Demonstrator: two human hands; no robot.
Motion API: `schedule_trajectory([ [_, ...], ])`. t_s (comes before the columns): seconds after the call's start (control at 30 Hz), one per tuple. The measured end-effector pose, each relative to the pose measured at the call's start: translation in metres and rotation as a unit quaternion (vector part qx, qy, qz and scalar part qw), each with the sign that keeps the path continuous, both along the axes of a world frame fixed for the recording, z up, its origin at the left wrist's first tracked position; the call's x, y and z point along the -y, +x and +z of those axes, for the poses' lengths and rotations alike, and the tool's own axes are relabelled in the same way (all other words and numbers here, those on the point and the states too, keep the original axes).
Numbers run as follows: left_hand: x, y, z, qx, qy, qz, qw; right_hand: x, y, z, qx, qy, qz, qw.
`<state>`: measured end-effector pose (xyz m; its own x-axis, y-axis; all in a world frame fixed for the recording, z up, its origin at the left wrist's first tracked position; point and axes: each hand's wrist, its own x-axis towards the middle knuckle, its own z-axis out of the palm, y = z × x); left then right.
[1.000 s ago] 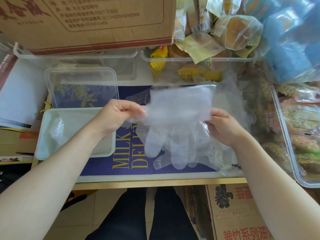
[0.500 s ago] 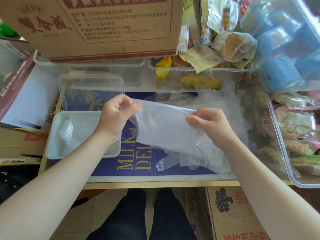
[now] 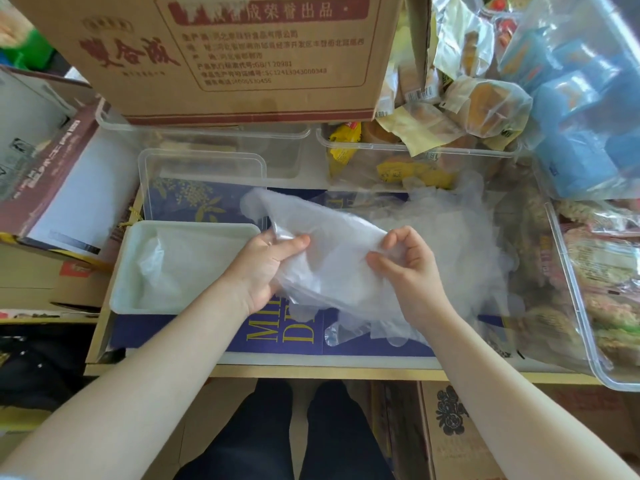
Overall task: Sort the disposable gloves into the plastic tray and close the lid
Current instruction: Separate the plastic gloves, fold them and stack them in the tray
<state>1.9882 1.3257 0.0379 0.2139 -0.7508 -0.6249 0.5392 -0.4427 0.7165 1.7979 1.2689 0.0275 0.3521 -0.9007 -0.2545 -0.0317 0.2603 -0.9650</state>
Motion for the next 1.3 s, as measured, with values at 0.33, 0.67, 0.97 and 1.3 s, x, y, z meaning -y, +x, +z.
schedule_trajectory([
  [0.33, 0.000, 0.023, 0.020, 0.266, -0.124, -0.183, 0.938, 0.025, 0.018, 0.013, -0.180, -0.026, 0.204, 0.962],
  [0.67, -0.010, 0.041, 0.010, 0.422, -0.079, -0.079, 0.900, 0.010, 0.064, 0.011, -0.196, -0.058, 0.192, 0.960],
  [0.97, -0.017, 0.057, -0.005, 0.650, -0.202, -0.257, 0.686, 0.011, 0.088, 0.030, -0.252, -0.154, 0.274, 0.915],
  [1.3, -0.037, 0.083, 0.001, 0.241, -0.131, -0.195, 0.942, 0.011, 0.120, 0.035, -0.184, -0.160, 0.349, 0.905],
])
